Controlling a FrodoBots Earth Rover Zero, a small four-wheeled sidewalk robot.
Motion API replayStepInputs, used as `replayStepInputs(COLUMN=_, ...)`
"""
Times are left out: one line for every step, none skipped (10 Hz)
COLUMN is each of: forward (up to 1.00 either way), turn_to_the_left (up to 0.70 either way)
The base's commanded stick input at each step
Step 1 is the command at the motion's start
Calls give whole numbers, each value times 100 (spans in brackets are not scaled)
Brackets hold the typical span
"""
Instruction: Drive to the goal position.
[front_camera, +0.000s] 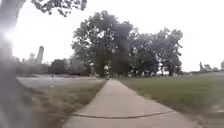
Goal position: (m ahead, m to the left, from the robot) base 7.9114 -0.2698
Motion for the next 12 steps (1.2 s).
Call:
replayStepInputs(forward=100, turn_to_the_left=0)
replayStepInputs(forward=100, turn_to_the_left=0)
replayStepInputs(forward=100, turn_to_the_left=-2)
replayStepInputs(forward=100, turn_to_the_left=-16)
replayStepInputs(forward=100, turn_to_the_left=-39)
replayStepInputs(forward=100, turn_to_the_left=-30)
replayStepInputs(forward=100, turn_to_the_left=-5)
replayStepInputs(forward=100, turn_to_the_left=0)
replayStepInputs(forward=100, turn_to_the_left=0)
replayStepInputs(forward=100, turn_to_the_left=0)
replayStepInputs(forward=100, turn_to_the_left=0)
replayStepInputs(forward=100, turn_to_the_left=0)
